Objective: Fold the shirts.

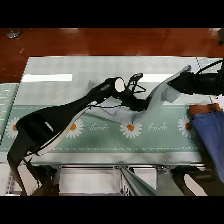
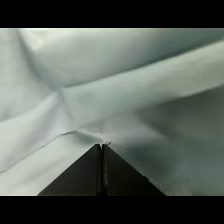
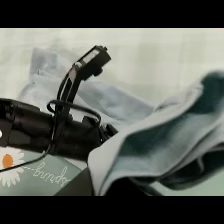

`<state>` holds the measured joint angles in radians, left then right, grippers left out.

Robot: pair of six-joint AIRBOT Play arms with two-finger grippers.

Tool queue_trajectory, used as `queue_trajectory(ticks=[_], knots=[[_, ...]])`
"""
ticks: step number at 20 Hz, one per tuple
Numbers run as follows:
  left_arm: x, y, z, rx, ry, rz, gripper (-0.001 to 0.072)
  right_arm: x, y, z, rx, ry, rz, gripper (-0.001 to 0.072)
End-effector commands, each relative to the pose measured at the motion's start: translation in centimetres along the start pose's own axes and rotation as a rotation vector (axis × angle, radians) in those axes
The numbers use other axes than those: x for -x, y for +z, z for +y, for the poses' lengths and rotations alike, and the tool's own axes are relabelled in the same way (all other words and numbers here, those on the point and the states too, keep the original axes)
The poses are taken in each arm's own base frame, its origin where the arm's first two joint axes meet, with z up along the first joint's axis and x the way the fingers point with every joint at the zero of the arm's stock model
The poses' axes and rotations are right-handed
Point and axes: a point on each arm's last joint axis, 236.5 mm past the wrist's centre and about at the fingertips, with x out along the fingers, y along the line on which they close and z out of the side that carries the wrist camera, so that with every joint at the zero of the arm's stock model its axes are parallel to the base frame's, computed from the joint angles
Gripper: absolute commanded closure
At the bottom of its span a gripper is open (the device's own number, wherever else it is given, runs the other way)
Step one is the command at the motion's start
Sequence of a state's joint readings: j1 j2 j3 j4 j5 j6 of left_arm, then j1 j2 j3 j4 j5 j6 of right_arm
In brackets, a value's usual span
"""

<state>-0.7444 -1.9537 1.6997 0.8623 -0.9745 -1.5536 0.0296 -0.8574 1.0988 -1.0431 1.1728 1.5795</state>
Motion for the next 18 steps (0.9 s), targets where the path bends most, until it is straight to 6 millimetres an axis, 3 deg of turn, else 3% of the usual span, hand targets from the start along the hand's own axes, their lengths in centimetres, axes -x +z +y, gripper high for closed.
queue_trajectory(ticks=[1,3,6,8,10,12,14,15,16,17,18], knots=[[5.4,3.3,2.5,0.064,-0.031,-0.044,0.0678,-0.2,0.2,0.8,-0.019,0.03,-0.006,0.0693],[14.7,7.0,8.7,0.187,-0.008,-0.171,0.0678,-1.6,0.1,2.3,-0.022,0.081,0.015,0.0692],[29.7,8.0,15.8,0.289,0.071,-0.376,0.0678,-6.2,0.1,7.6,0.049,0.171,0.063,0.0692],[39.3,6.9,17.1,0.264,0.15,-0.559,0.0678,-10.3,0.8,11.9,0.09,0.227,0.094,0.0692],[46.6,4.5,15.7,0.2,0.231,-0.722,0.0677,-15.3,0.4,16.1,0.121,0.282,0.154,0.0692],[50.0,1.3,13.0,0.146,0.287,-0.815,0.0677,-20.6,-1.1,18.9,0.129,0.317,0.229,0.0692],[49.8,-2.0,10.2,0.121,0.294,-0.837,0.0677,-25.6,-3.3,20.5,0.102,0.338,0.303,0.0691],[49.0,-3.2,9.3,0.097,0.296,-0.844,0.0677,-27.6,-4.6,20.7,0.069,0.339,0.337,0.0601],[48.1,-4.1,8.8,0.088,0.296,-0.854,0.0677,-29.2,-6.0,20.5,0.04,0.34,0.376,0.0318],[47.2,-4.7,9.0,0.095,0.295,-0.864,0.0677,-30.1,-6.8,19.8,0.034,0.332,0.41,0.0082],[46.4,-5.3,9.5,0.111,0.295,-0.862,0.0677,-29.9,-6.4,18.4,0.028,0.319,0.437,0.0082]])
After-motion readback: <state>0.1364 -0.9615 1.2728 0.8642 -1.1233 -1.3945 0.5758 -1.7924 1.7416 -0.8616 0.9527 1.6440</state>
